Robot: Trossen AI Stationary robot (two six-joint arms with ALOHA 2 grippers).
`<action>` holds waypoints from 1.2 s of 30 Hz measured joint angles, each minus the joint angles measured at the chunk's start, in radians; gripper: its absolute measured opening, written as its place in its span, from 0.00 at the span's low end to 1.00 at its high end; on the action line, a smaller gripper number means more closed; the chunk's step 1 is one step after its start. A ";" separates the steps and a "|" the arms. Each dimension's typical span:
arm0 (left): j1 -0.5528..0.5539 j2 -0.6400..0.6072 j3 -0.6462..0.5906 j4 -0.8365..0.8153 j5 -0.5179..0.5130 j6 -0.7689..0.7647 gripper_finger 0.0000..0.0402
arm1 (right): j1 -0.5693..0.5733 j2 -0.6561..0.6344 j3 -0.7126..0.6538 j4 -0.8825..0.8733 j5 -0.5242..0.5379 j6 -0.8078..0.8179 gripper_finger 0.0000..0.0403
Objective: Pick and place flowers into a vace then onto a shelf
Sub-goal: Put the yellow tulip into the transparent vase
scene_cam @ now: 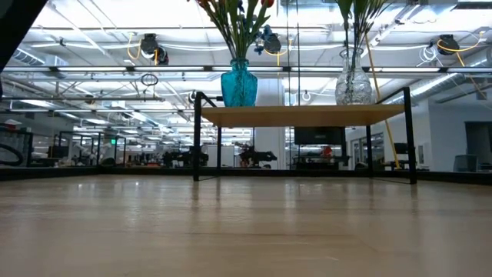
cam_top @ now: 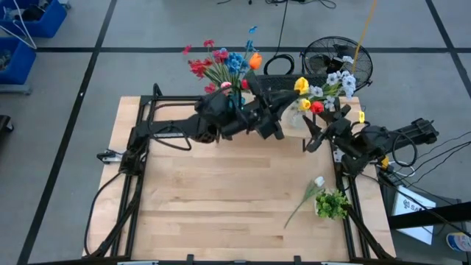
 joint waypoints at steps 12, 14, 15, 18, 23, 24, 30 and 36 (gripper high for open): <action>0.053 0.001 -0.001 -0.021 0.120 -0.013 0.00 | 0.000 -0.001 0.000 0.161 0.098 -0.186 0.43; 0.065 0.001 -0.001 -0.008 0.127 -0.012 0.00 | 0.000 -0.001 0.000 0.193 0.122 -0.220 0.43; 0.072 0.001 -0.001 0.003 0.136 -0.011 0.00 | 0.000 -0.001 0.000 0.199 0.133 -0.232 0.43; 0.088 0.001 -0.001 0.034 0.165 -0.006 0.00 | 0.000 -0.002 0.000 0.203 0.182 -0.243 0.43; 0.123 0.001 -0.001 0.071 0.186 -0.021 0.00 | 0.000 -0.002 0.000 0.203 0.194 -0.244 0.43; 0.131 0.001 -0.001 0.074 0.187 -0.021 0.00 | 0.002 -0.002 0.000 0.203 0.194 -0.244 0.43; 0.181 0.001 -0.001 0.094 0.177 -0.023 0.00 | 0.004 -0.002 0.000 0.199 0.193 -0.205 0.43; 0.214 0.001 -0.001 0.126 0.176 -0.025 0.00 | 0.004 0.000 0.000 0.198 0.112 -0.145 0.43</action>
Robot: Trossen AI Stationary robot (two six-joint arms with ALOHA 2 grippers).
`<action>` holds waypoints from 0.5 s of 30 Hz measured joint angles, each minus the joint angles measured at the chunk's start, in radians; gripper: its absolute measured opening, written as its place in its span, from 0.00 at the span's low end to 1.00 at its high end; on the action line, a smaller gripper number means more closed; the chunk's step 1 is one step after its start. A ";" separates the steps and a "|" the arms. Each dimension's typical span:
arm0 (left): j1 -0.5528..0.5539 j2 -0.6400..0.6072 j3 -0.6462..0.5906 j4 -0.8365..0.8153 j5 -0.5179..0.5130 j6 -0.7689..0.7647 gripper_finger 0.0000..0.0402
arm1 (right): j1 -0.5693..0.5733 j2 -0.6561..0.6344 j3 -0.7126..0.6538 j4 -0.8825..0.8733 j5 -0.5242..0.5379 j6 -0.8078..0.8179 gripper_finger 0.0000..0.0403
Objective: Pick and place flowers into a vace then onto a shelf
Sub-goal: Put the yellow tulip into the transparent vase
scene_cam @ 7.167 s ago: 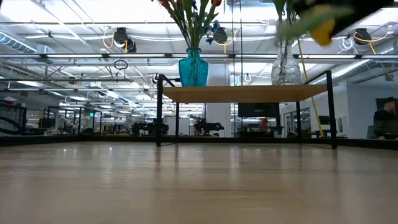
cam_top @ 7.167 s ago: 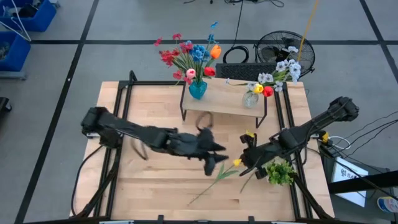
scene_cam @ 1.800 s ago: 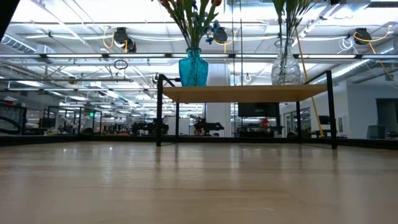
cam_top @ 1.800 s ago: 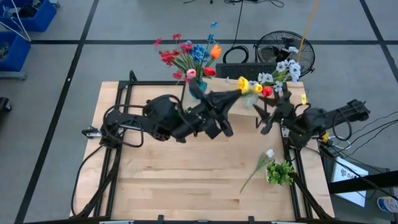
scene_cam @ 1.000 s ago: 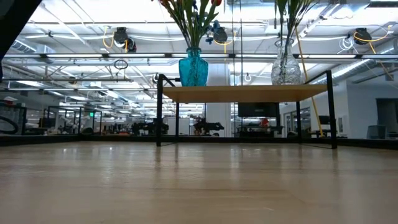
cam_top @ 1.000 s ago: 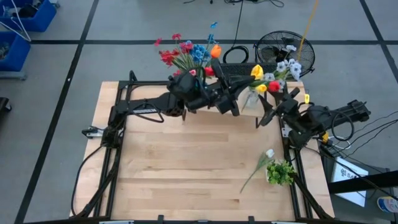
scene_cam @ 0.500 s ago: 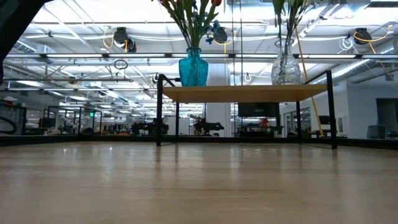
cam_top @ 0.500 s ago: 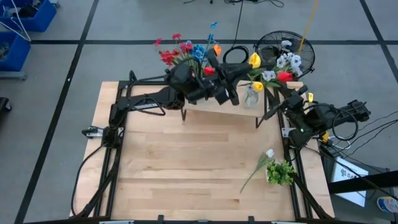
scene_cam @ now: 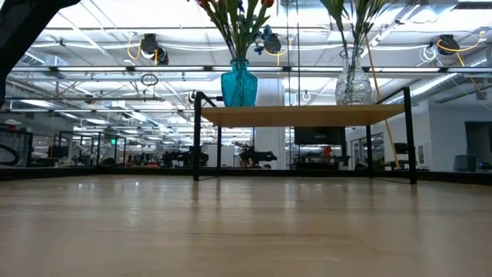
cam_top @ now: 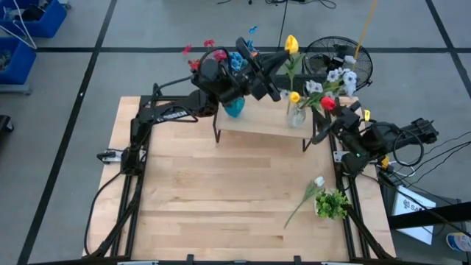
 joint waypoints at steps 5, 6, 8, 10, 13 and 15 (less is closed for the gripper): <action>0.028 0.000 0.000 0.002 -0.010 0.000 0.00 | 0.000 0.014 0.000 0.000 -0.153 0.103 0.43; 0.034 0.000 0.000 0.002 -0.018 0.000 0.00 | 0.000 0.020 0.000 0.000 -0.154 0.113 0.43; 0.042 0.000 0.000 0.004 -0.041 -0.001 0.00 | 0.000 0.031 0.000 -0.004 -0.155 0.122 0.43; 0.044 0.000 0.000 0.006 -0.079 -0.026 0.00 | 0.000 0.043 0.000 -0.015 -0.155 0.119 0.43; 0.031 0.000 0.000 0.006 -0.106 -0.054 0.00 | -0.004 0.058 0.000 -0.034 -0.155 0.106 0.43; 0.010 0.000 0.000 0.007 -0.105 -0.018 0.00 | -0.005 0.066 0.000 -0.035 -0.155 0.106 0.43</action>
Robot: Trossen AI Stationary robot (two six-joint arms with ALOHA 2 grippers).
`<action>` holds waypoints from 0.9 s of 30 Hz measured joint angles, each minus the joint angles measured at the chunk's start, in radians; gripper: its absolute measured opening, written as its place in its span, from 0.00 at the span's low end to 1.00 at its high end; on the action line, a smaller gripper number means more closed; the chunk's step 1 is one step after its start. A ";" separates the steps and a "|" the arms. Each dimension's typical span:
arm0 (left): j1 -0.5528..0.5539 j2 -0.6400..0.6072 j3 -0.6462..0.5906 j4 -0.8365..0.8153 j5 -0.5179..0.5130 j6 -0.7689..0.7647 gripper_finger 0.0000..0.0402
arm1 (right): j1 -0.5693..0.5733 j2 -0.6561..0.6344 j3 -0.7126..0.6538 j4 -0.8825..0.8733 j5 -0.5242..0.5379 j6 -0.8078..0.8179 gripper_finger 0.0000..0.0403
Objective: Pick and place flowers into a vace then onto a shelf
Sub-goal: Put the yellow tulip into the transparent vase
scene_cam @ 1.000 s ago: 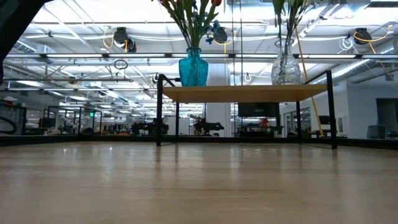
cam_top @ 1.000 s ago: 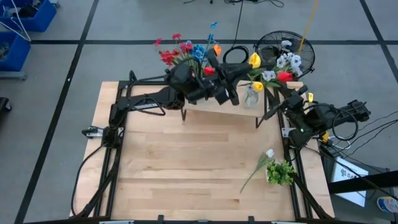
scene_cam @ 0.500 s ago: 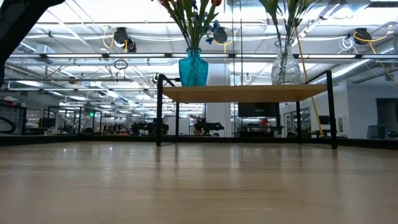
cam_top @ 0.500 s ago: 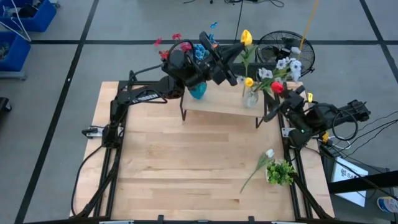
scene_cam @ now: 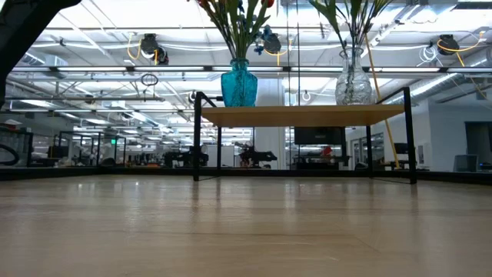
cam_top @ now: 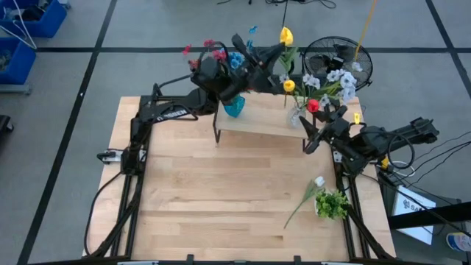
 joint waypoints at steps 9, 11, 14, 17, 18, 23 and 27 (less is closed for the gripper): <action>-0.063 0.000 0.000 0.159 -0.043 0.060 0.00 | 0.000 0.034 0.000 0.006 -0.004 -0.003 0.43; -0.083 0.000 0.000 0.180 -0.043 0.091 0.00 | -0.003 0.048 0.000 0.017 -0.030 -0.001 0.43; -0.110 -0.009 0.000 0.176 -0.086 0.164 0.00 | -0.021 0.079 0.001 0.035 -0.080 0.000 0.43; -0.132 -0.023 0.000 0.185 -0.116 0.185 0.00 | -0.063 0.118 0.001 0.079 -0.081 -0.012 0.43; -0.140 -0.032 0.000 0.183 -0.117 0.186 0.00 | -0.080 0.131 0.001 0.097 -0.087 -0.017 0.43; -0.186 -0.067 0.002 0.176 -0.113 0.216 0.00 | -0.167 0.185 0.001 0.151 -0.156 -0.032 0.43; -0.225 -0.102 0.002 0.144 -0.115 0.231 0.00 | -0.237 0.195 0.001 0.167 -0.155 -0.030 0.43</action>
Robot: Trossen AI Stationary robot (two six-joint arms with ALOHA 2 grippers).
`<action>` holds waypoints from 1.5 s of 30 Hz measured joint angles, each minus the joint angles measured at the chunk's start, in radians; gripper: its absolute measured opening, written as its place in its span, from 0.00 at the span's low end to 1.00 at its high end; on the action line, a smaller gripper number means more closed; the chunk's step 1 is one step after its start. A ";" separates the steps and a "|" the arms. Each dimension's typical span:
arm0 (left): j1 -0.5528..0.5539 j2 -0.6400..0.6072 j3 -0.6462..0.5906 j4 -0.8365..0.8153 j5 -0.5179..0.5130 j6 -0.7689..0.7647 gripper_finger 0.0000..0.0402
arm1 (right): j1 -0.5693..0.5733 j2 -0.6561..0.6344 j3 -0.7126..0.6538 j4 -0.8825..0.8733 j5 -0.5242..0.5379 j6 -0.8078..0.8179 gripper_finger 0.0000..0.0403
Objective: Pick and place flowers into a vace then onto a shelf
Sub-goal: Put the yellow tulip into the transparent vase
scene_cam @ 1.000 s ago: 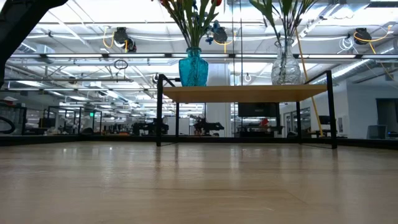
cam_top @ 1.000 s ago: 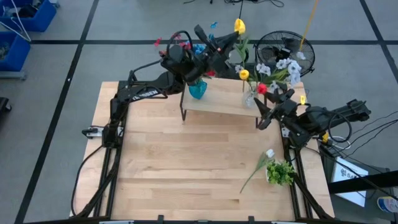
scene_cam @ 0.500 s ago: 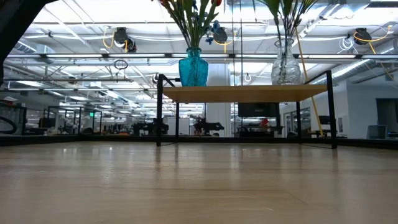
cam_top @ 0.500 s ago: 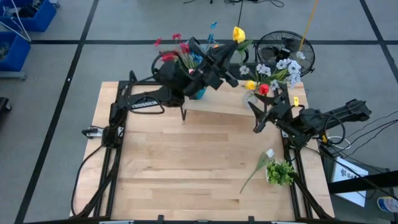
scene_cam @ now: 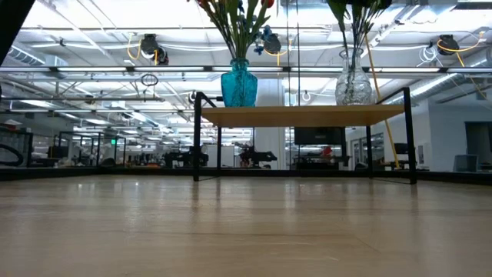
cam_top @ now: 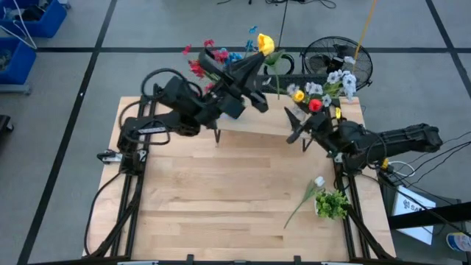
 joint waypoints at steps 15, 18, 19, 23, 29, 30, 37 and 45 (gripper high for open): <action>-0.027 0.030 0.000 -0.204 -0.015 -0.179 0.00 | -0.109 -0.045 0.000 0.143 -0.004 -0.073 0.43; 0.005 0.056 0.000 -0.186 0.008 -0.191 0.00 | -0.102 -0.046 0.000 0.139 -0.007 -0.039 0.43; 0.016 0.064 0.000 -0.178 0.009 -0.187 0.00 | -0.100 -0.046 0.000 0.138 -0.015 -0.024 0.43; 0.058 0.095 0.000 -0.109 0.049 -0.232 0.00 | -0.100 -0.045 0.000 0.138 -0.055 0.024 0.43; 0.099 0.144 0.000 -0.016 0.107 -0.423 0.00 | -0.100 -0.054 0.000 0.145 0.082 0.143 0.43; 0.100 0.148 0.000 -0.014 0.102 -0.415 0.00 | -0.100 -0.060 0.000 0.146 0.088 0.158 0.43; 0.118 0.174 -0.001 -0.024 0.100 -0.422 0.00 | -0.100 -0.114 -0.001 0.146 0.003 0.283 0.43; 0.151 0.181 0.000 0.015 0.111 -0.472 0.00 | -0.100 -0.153 -0.001 0.146 -0.062 0.393 0.43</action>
